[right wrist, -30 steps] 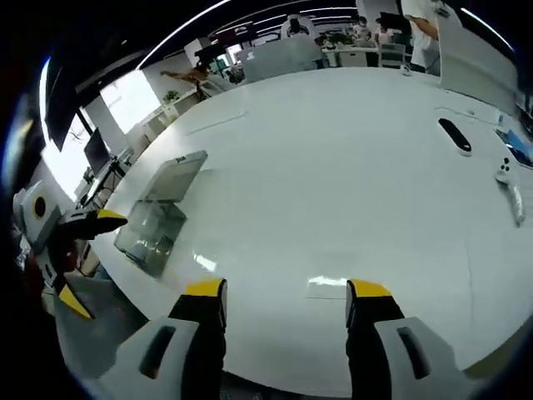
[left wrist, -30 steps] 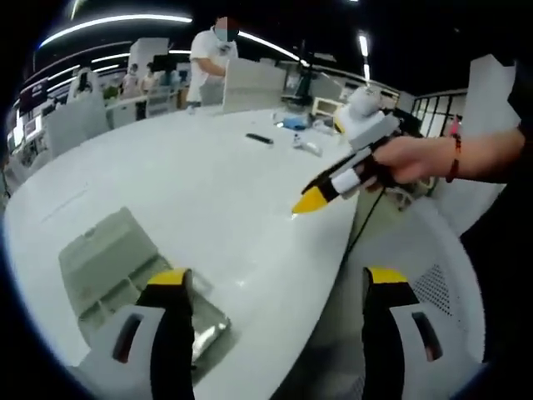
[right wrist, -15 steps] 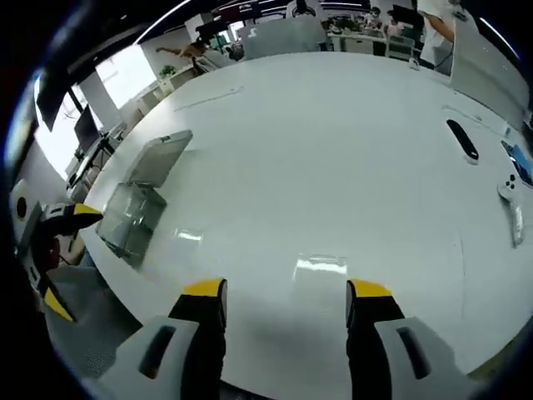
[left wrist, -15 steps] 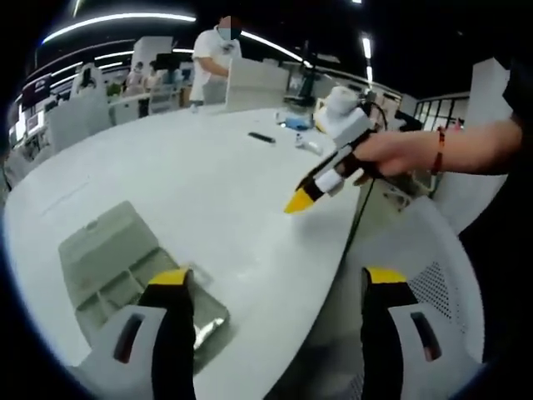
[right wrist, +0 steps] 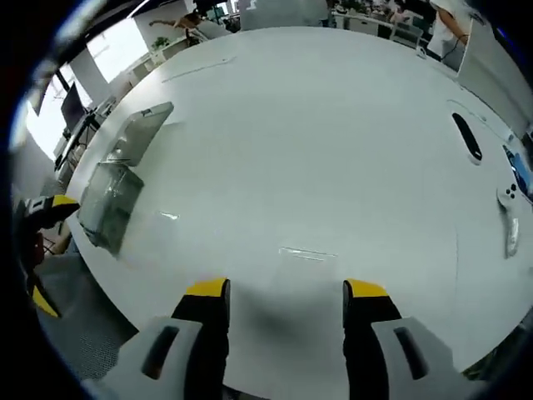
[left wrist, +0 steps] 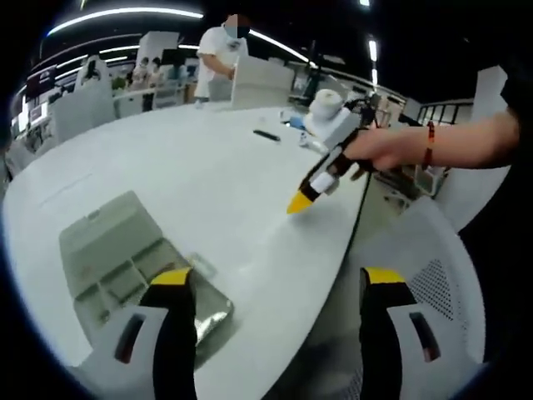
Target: Insert the divider into the dual guide fixture by aligning both edges with the guide slots and pushing it downward to the bottom, including one-sided entry, uneven engagement, binding, and posture correction.
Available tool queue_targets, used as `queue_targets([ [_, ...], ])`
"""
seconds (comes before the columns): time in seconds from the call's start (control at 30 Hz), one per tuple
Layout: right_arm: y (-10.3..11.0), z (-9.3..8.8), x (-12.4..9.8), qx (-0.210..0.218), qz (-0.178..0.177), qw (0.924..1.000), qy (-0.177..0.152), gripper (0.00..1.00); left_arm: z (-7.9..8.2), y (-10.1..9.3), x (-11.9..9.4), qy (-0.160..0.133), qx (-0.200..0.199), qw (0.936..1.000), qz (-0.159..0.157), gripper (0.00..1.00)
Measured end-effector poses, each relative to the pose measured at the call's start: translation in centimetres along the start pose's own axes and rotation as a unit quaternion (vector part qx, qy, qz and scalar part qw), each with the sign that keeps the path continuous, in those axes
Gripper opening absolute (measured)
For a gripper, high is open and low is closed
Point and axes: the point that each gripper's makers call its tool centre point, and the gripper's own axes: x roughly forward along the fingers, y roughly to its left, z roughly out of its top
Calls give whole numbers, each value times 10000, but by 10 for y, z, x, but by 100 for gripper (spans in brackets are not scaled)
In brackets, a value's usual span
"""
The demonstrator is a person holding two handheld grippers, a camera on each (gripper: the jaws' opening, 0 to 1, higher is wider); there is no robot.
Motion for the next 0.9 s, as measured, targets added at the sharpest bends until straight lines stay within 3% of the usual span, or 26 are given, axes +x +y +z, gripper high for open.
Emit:
queue_targets([
  [0.6,-13,3,10,-93,-267,9990,349,44,-3,-5,5,-87,-208,9997,-119,78],
  [0.7,-13,0,10,-435,-444,9968,505,42,-3,-4,5,-92,-227,9996,-112,78],
  [0.9,-3,2,9,-453,-326,9969,561,34,-5,-5,6,-59,-232,9996,-138,78],
])
